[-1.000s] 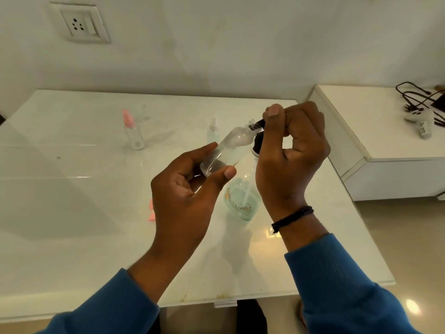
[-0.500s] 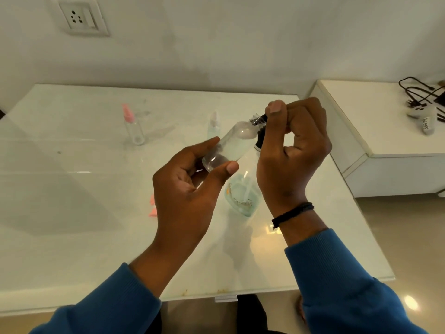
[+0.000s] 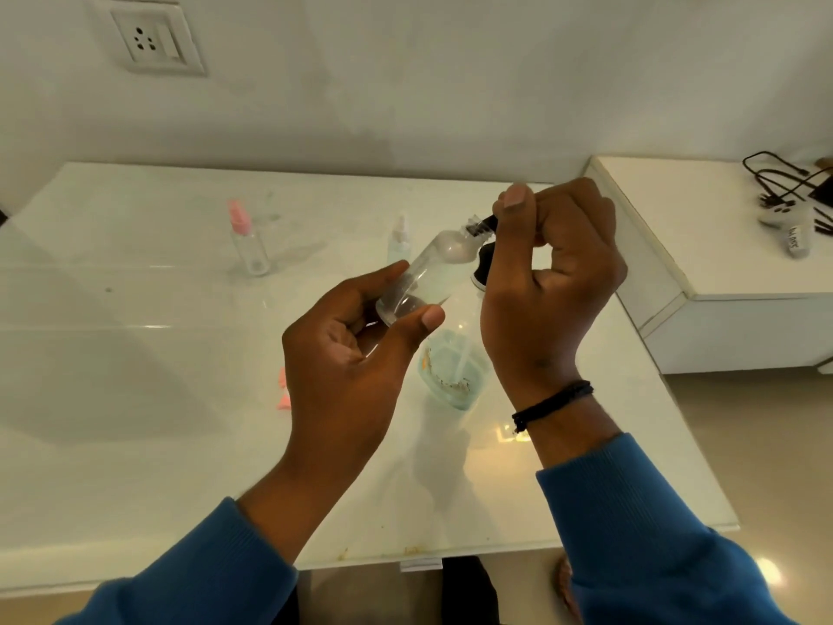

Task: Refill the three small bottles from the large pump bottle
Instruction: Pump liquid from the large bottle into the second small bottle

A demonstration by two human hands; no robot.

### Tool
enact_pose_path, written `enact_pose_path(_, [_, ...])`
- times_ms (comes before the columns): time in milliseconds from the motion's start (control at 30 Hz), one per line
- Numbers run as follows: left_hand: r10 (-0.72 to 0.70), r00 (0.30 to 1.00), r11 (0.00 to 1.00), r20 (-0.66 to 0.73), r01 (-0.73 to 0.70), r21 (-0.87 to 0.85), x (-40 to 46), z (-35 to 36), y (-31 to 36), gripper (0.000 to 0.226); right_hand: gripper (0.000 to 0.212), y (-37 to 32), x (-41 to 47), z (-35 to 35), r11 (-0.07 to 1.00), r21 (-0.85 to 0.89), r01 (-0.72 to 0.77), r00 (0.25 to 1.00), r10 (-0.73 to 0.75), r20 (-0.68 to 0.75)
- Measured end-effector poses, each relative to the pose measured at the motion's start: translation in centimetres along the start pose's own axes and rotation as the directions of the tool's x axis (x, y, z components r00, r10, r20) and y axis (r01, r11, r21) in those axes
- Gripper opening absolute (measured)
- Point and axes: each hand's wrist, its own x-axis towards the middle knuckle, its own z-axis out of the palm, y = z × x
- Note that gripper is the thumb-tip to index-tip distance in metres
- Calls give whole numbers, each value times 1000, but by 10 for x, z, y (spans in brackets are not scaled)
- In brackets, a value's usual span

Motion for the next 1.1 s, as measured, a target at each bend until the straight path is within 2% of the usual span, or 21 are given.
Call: enact_pose_path(1100, [16, 1000, 1000, -4, -16, 23, -1, 1, -1, 39, 34, 0, -4, 2, 999, 39, -22, 1000, 23, -12])
